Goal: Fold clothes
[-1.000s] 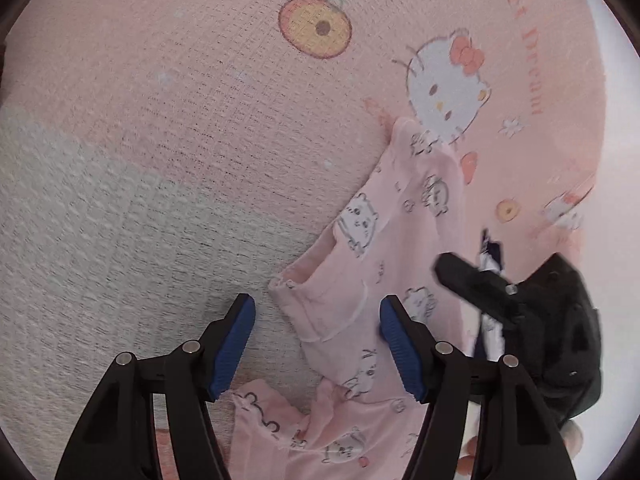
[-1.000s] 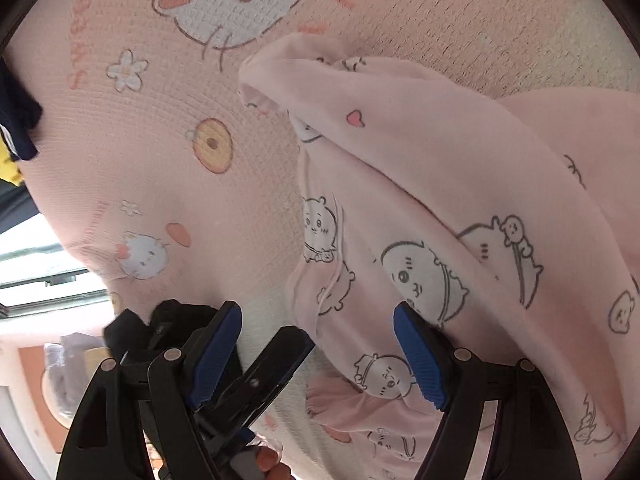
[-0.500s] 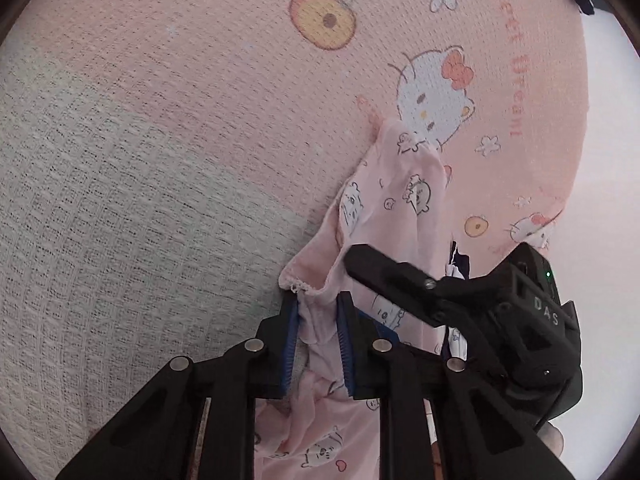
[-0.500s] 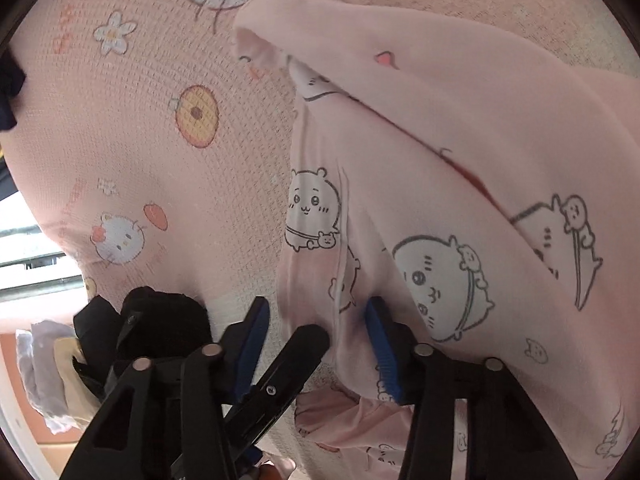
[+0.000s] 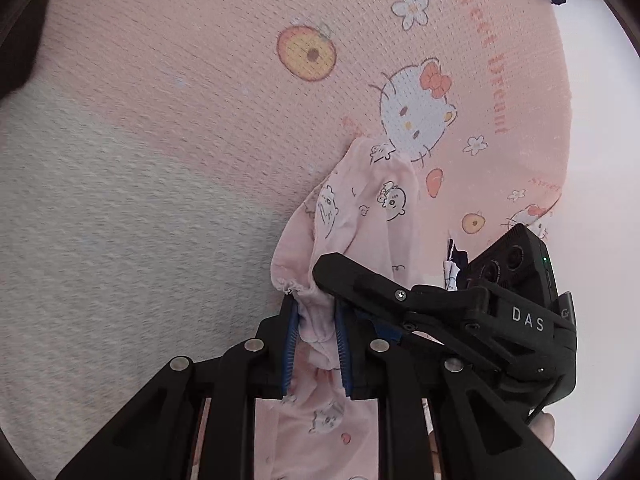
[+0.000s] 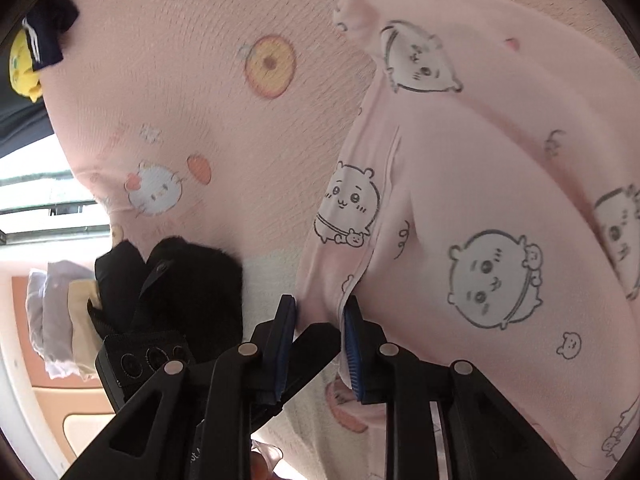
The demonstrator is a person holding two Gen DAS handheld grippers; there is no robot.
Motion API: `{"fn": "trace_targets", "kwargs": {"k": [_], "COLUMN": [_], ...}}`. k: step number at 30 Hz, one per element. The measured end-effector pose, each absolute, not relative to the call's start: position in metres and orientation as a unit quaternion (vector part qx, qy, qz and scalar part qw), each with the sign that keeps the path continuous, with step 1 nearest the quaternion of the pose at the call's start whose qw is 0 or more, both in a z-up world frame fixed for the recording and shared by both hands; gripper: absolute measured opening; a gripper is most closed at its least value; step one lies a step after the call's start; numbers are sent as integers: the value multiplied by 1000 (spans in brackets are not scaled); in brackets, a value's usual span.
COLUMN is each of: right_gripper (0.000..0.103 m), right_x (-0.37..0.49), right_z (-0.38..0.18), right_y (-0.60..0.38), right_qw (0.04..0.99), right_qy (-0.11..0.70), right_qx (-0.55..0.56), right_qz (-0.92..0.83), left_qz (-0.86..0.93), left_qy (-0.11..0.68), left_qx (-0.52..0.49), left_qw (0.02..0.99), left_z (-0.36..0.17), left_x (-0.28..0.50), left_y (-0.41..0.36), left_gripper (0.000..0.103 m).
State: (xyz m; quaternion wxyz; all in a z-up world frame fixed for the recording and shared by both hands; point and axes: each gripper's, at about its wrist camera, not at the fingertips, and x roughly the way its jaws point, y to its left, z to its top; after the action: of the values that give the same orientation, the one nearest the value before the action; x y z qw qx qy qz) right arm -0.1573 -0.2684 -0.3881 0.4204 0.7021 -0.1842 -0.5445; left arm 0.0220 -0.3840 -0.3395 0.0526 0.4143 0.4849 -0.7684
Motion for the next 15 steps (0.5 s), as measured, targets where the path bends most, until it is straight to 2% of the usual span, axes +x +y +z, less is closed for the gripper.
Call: {"fn": "trace_targets", "kwargs": {"k": [5, 12, 14, 15], "right_gripper": [23, 25, 44, 64], "right_x": [-147, -139, -135, -133], "right_z": [-398, -391, -382, -377], "right_y": [-277, -279, -282, -283], "right_qw": [416, 429, 431, 429], "right_qy": [-160, -115, -77, -62], "right_qx": [719, 713, 697, 687], "right_qz": [-533, -543, -569, -583], "left_qz": [-756, -762, -763, -762], "left_qy": [495, 470, 448, 433], "left_qx": [422, 435, 451, 464], "left_qw": [69, 92, 115, 129], "left_z": [-350, -345, -343, -342], "left_x": [28, 34, 29, 27], "left_y": [-385, -381, -380, -379], "left_gripper": [15, 17, 20, 34]}}
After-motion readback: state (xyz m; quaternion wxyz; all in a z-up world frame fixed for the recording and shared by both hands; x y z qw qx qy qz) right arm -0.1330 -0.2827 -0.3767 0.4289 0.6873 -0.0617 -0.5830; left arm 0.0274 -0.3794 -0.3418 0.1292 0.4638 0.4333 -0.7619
